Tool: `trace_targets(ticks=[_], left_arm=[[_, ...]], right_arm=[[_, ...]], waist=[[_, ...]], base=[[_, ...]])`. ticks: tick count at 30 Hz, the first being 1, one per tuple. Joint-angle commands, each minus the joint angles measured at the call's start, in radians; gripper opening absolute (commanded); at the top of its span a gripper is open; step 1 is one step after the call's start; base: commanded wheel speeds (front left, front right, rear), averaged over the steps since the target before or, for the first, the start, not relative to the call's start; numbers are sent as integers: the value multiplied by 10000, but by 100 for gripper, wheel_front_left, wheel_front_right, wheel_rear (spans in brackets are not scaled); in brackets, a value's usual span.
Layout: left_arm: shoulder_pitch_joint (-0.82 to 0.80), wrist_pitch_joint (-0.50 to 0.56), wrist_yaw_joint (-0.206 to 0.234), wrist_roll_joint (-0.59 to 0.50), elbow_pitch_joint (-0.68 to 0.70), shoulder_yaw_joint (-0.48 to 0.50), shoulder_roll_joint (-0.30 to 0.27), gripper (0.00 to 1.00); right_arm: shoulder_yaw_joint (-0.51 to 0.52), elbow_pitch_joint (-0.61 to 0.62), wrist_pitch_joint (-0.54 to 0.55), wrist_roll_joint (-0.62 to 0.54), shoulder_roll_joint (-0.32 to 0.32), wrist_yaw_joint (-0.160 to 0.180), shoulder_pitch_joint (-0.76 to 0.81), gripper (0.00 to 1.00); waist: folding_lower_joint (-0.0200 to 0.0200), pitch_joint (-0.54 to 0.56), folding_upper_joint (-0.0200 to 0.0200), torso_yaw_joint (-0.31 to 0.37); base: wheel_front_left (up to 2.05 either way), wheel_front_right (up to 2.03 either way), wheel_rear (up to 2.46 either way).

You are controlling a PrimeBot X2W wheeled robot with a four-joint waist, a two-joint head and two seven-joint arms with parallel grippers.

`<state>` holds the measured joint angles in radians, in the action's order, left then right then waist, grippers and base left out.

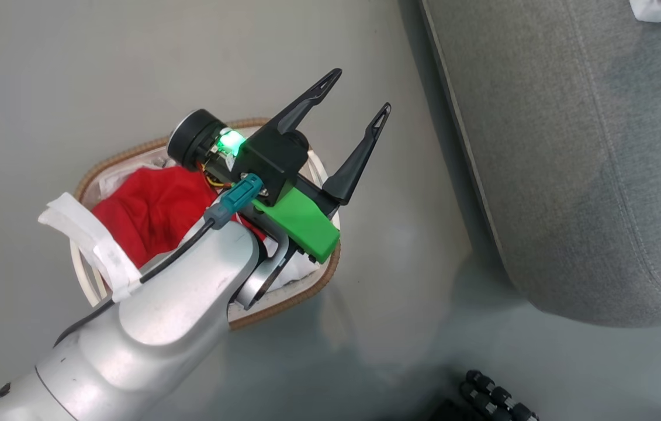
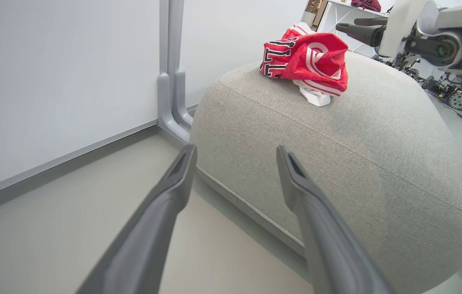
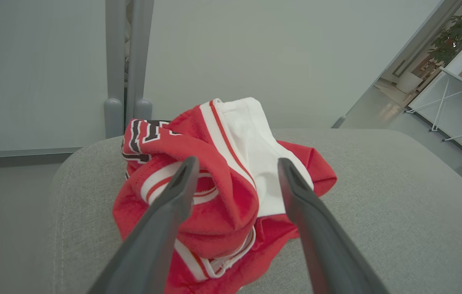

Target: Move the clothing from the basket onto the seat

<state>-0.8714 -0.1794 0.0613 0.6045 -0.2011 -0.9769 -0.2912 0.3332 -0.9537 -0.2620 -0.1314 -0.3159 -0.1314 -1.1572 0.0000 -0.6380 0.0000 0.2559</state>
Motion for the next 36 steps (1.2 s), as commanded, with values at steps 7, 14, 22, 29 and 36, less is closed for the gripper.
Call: trace_targets(ticks=[7,14,22,29,36], left_arm=[[675,-633,-56,558,-944,503,278,100],[1674,-866,26,962,-1611,1438,79,100],[3407,-844,174,746,-1320,3147,-134,100],[5226,-845,157,391,-915,4668,-32,100],[6771,-845,-14,-154,-637,5605,362,100]], right_arm=[[-849,740,-39,553,475,12,1158,100],[-1685,1654,-31,1059,1247,12,2526,100],[-2028,3124,-32,1453,1973,12,4676,100],[-2012,4784,-32,1588,2465,12,6820,100],[-2223,6154,-33,1449,2617,12,8883,100]], waist=[[0,1991,0,-779],[0,3247,0,-1436],[0,4342,0,-2084],[0,4958,0,-2395],[0,5541,0,-2683]], base=[[0,0,0],[0,0,0],[0,0,0],[0,0,0],[0,0,0]])
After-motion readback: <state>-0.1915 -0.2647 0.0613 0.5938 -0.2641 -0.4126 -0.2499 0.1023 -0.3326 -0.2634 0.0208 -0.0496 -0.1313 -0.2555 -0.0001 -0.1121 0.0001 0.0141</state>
